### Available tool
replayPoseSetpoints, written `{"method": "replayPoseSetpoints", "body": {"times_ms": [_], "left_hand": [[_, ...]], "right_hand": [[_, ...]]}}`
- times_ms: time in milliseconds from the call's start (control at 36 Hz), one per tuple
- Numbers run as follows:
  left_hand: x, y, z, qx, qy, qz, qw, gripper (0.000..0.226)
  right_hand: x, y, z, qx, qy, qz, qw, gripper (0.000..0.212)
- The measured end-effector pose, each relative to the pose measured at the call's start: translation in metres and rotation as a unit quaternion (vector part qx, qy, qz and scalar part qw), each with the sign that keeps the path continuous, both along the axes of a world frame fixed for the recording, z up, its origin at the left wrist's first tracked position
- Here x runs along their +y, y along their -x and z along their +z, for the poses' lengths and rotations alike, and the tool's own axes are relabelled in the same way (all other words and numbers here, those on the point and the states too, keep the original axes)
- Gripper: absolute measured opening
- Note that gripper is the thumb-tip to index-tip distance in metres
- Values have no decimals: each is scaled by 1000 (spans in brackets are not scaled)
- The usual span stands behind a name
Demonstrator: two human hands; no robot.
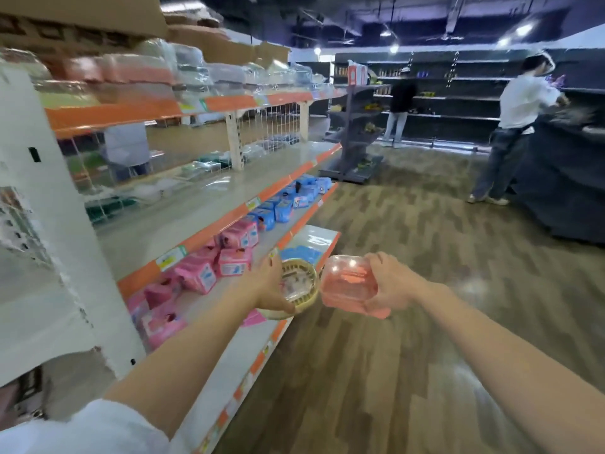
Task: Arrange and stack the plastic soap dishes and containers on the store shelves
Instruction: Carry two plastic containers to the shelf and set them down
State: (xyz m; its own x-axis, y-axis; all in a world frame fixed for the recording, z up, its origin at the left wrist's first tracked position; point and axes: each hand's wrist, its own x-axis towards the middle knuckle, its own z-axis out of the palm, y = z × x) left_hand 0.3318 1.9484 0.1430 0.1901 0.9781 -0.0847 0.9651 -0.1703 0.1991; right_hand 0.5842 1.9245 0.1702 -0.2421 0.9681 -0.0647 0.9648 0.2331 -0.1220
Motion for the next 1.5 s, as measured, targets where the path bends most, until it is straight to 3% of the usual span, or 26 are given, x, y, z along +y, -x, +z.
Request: {"method": "replayPoseSetpoints", "body": {"times_ms": [83, 167, 278, 361, 444, 472, 583, 611, 750, 861, 917, 1278, 1500], "left_hand": [[34, 8, -13, 9, -1, 22, 1000, 107], [70, 21, -15, -1, -14, 68, 998, 106], [113, 43, -9, 5, -47, 154, 987, 111], [138, 58, -8, 2, -39, 225, 974, 109], [155, 68, -8, 18, -28, 270, 962, 113], [159, 70, -8, 18, -33, 282, 959, 113], [163, 76, -10, -13, -33, 333, 942, 110], [161, 80, -11, -18, -30, 345, 938, 106], [161, 110, -7, -38, -24, 425, 904, 102], [166, 143, -8, -42, -30, 467, 883, 98], [170, 162, -11, -43, -35, 482, 875, 98], [211, 281, -46, -127, -51, 570, 810, 100], [216, 331, -50, -104, 33, 610, 785, 100]], "right_hand": [[44, 7, -3, -2, 35, 12, 999, 95], [93, 16, 3, 16, 38, 28, 999, 130], [160, 32, 7, 32, 47, 71, 996, 111], [207, 46, 9, 47, 51, 113, 991, 120], [243, 61, 6, 50, 52, 149, 986, 78], [256, 67, 5, 55, 52, 160, 984, 74], [292, 96, 1, 62, 59, 224, 971, 122], [297, 103, -1, 68, 69, 238, 966, 125], [312, 147, -14, 98, 104, 292, 946, 92], [328, 191, -24, 122, 107, 345, 925, 124], [341, 216, -28, 117, 103, 339, 928, 128], [413, 371, -49, 73, 89, 388, 914, 107], [440, 427, -70, 64, 148, 395, 905, 91]]}}
